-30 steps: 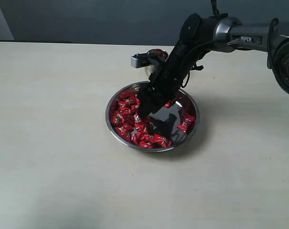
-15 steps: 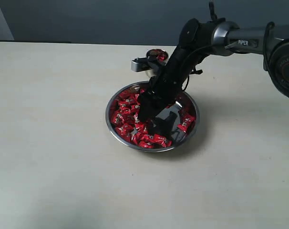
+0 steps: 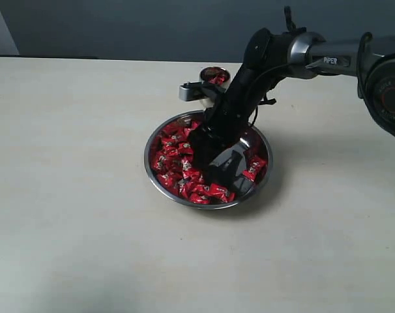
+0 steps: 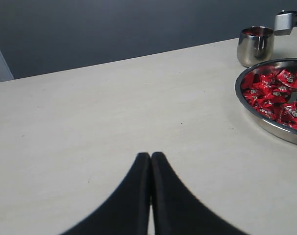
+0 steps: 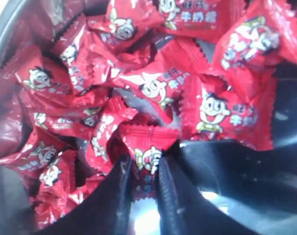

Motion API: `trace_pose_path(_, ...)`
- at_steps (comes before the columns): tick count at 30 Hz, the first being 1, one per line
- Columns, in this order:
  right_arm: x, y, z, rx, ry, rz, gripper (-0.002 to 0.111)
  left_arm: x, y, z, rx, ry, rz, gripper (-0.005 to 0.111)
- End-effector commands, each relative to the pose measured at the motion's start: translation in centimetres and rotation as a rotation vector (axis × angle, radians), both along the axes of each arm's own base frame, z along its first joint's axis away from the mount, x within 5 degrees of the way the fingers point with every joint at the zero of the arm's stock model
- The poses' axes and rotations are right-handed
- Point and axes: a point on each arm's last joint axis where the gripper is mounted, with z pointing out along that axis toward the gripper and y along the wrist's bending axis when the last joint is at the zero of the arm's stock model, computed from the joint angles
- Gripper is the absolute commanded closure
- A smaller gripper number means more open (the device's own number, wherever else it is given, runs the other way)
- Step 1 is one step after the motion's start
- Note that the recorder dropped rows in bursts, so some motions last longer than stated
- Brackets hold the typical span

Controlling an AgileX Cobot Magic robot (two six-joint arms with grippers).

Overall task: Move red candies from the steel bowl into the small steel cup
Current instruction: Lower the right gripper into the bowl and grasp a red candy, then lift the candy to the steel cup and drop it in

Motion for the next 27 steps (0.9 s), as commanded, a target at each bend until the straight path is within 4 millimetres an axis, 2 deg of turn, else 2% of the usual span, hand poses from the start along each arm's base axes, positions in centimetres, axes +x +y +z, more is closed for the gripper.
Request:
trace_pose_path(1, -0.3, -0.2, 0.3, -0.010, 0.013, 0.020, 0.102, 0.0, 0.0, 0.1, -0.008, -0.014, -0.003, 0.106)
trace_pose_path(10, 0.0, -0.4, 3.1, 0.001, -0.076, 0.013, 0.102, 0.0, 0.0, 0.1, -0.008, -0.014, -0.003, 0.106)
trace_pose_path(13, 0.7, -0.6, 4.5, -0.005, -0.181, -0.009, 0.102, 0.0, 0.0, 0.1, -0.008, -0.014, -0.003, 0.106)
trace_pose_path(16, 2.3, -1.2, 6.6, -0.055, -0.421, -0.045, 0.102, 0.0, 0.0, 0.1, -0.008, -0.014, -0.003, 0.106)
trace_pose_path(20, 4.4, -1.7, 8.8, -0.036, -0.650, -0.133, 0.102, 0.0, 0.0, 0.1, -0.008, -0.014, -0.003, 0.106)
trace_pose_path(23, 5.5, -2.1, 9.9, -0.011, -0.740, -0.188, 0.102, 0.0, 0.0, 0.1, -0.008, -0.014, -0.003, 0.106)
trace_pose_path(27, 7.3, -3.1, 9.4, -0.013, -0.751, -0.222, 0.103, 0.0, 0.0, 0.1, -0.008, -0.014, -0.003, 0.106)
